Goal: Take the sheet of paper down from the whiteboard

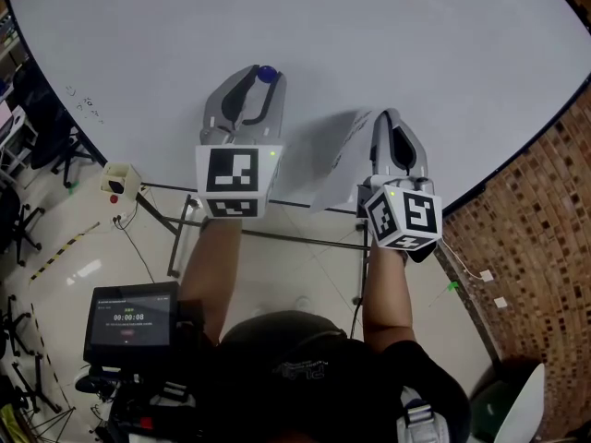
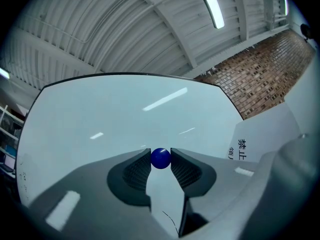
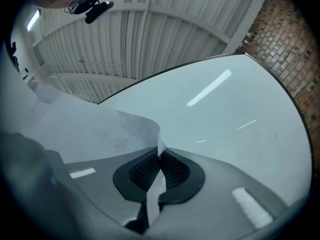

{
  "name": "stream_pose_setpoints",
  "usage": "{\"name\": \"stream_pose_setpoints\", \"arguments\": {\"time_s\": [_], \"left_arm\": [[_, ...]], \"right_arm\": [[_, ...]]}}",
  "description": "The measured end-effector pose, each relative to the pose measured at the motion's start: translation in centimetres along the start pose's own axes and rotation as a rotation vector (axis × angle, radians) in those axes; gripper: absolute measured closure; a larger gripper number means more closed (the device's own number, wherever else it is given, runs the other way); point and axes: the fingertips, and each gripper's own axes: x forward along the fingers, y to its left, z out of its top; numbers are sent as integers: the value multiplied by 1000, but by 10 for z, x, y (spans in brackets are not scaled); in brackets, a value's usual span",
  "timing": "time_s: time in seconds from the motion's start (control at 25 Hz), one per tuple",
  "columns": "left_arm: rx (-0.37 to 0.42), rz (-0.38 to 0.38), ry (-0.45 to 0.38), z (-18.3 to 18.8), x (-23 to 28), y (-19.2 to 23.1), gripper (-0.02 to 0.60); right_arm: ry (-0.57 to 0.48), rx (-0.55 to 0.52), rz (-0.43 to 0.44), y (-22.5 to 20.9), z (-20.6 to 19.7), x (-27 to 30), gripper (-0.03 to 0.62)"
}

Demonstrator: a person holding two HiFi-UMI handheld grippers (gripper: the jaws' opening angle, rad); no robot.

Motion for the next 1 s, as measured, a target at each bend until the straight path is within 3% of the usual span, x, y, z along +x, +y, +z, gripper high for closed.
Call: {"name": "stream_pose_setpoints", "arguments": {"time_s": [1.0], "left_arm": [[4,-8,16,-6,2,-4,457]], "right_arm": [[8,-52,-14,3,0,1,582]]}}
